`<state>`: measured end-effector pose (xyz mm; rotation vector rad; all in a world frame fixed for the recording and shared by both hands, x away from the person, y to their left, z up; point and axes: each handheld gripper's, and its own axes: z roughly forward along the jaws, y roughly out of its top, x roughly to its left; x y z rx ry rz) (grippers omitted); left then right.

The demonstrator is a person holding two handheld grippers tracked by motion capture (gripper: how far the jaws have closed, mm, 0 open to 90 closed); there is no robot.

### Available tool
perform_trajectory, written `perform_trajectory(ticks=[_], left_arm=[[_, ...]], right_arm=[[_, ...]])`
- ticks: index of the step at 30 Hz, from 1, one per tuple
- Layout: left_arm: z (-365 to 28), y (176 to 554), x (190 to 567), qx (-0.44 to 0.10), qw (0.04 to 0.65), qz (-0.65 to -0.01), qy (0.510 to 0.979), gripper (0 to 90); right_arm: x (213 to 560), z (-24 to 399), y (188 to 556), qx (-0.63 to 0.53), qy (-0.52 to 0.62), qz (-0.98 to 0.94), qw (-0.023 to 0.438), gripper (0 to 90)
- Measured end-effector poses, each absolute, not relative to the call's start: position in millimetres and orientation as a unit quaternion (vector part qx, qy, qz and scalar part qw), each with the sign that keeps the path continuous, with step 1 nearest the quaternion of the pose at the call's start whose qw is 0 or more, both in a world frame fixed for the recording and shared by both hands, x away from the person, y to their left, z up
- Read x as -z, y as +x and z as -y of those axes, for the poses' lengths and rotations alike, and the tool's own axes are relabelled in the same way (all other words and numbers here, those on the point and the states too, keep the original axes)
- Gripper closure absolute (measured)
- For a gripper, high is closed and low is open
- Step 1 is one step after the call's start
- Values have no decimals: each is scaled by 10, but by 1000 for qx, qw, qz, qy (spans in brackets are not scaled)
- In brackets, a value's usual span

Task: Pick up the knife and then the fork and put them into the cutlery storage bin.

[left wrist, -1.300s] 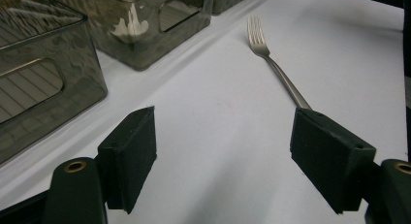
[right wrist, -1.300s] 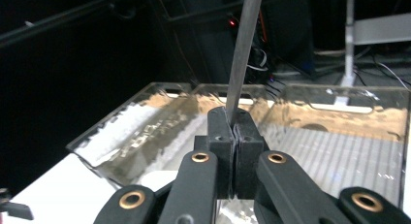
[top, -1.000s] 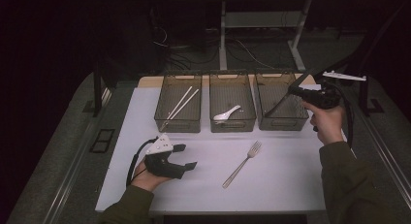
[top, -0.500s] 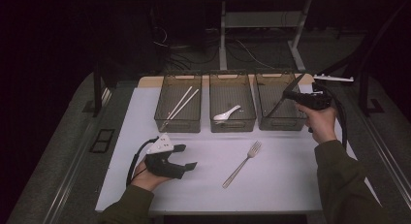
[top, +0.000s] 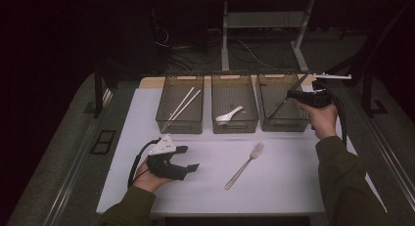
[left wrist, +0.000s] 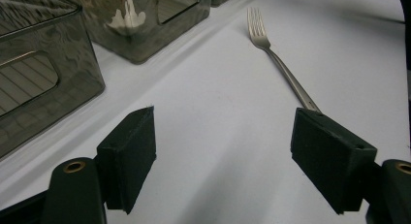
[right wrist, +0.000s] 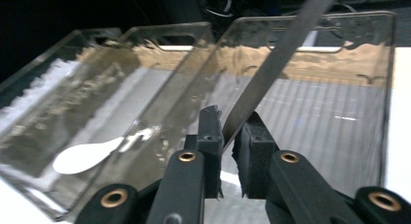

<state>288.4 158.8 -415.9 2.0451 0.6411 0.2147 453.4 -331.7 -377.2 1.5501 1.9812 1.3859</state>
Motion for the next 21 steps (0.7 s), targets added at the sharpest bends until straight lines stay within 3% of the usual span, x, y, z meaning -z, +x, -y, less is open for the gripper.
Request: perform_trajectory(ticks=[12, 16, 21], left_arm=[[-1582, 2897, 4162, -85, 473, -263, 837, 235], [-1571, 2900, 4167, -84, 472, -262, 837, 233], [-1568, 2899, 4165, -85, 473, -262, 837, 232]], right_arm=[[3923, 3239, 4726, -424, 556, -701, 140, 707], [3951, 3235, 4751, -400, 563, -711, 131, 602], [3940, 3232, 4740, -409, 560, -709, 127, 599]])
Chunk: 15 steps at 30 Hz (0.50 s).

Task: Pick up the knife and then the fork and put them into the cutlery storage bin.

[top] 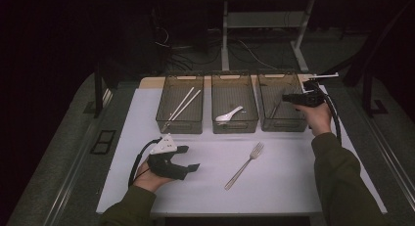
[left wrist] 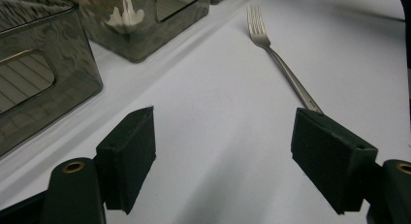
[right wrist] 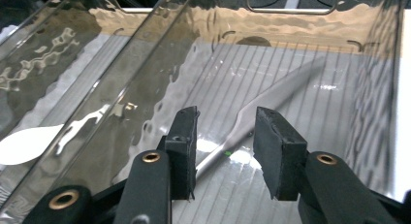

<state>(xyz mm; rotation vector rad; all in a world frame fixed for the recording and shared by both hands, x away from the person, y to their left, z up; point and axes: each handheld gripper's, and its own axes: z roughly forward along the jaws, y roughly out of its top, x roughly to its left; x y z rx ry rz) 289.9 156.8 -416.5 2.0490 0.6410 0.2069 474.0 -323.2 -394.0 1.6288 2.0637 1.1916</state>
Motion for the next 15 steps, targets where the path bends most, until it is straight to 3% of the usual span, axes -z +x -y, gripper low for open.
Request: perform_trajectory(ticks=[15], left_arm=[[-1568, 2894, 4172, -85, 472, -264, 837, 197]], right_arm=[[3830, 3194, 4585, -439, 532, -712, 133, 363]])
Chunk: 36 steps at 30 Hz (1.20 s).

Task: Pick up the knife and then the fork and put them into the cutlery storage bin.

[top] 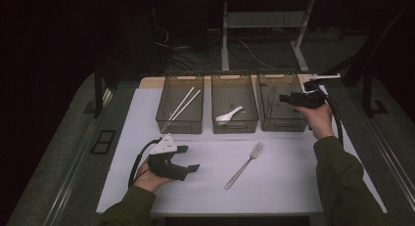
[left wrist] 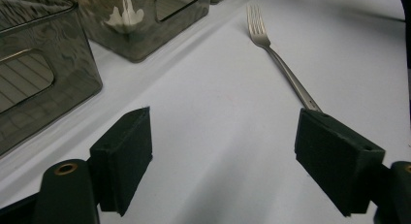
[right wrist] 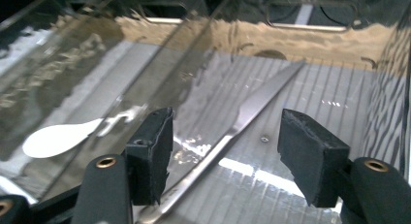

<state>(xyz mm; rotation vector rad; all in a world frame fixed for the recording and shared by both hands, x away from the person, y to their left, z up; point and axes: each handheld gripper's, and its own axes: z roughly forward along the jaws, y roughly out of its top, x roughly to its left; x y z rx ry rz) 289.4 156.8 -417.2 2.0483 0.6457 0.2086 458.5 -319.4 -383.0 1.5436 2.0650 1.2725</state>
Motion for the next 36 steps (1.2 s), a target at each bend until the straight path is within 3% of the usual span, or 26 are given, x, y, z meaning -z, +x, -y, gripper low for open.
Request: perform_trajectory(ticks=[16, 36], left_arm=[[-1564, 2893, 4206, -85, 467, -271, 837, 131], [-1494, 2866, 4203, -86, 465, -260, 842, 141]], right_arm=[[3573, 3181, 3986, -487, 466, -729, 121, 345], [3810, 2989, 3369, -490, 405, -766, 95, 293]])
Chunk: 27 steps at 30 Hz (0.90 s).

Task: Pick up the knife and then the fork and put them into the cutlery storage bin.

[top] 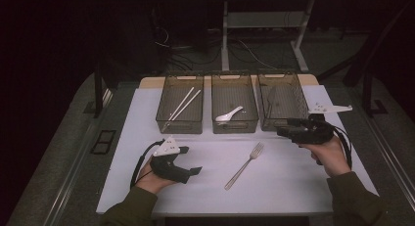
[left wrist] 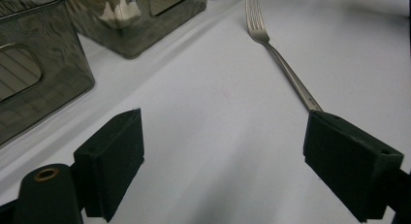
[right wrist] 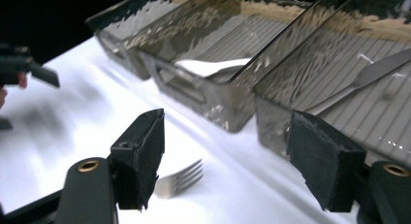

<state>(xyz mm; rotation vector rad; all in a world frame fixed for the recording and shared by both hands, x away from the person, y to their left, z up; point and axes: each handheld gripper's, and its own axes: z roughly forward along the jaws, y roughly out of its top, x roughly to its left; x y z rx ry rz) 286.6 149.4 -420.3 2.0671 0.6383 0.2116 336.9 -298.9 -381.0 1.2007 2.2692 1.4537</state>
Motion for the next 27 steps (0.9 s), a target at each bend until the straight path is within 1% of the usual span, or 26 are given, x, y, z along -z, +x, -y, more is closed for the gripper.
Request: perform_trajectory(ticks=[5, 12, 16, 27], left_arm=[[-1465, 2862, 4208, -85, 464, -259, 843, 142], [-1455, 2846, 4214, -85, 461, -257, 845, 142], [-1450, 2847, 4218, -85, 460, -254, 847, 142], [-1466, 2858, 4222, -85, 460, -255, 846, 141]], right_arm=[[3915, 2996, 3280, -486, 411, -766, 89, 295], [4095, 2861, 3225, -469, 407, -781, 62, 305], [4145, 2806, 3237, -467, 406, -784, 48, 313], [4278, 2686, 3343, -457, 407, -790, 32, 339]])
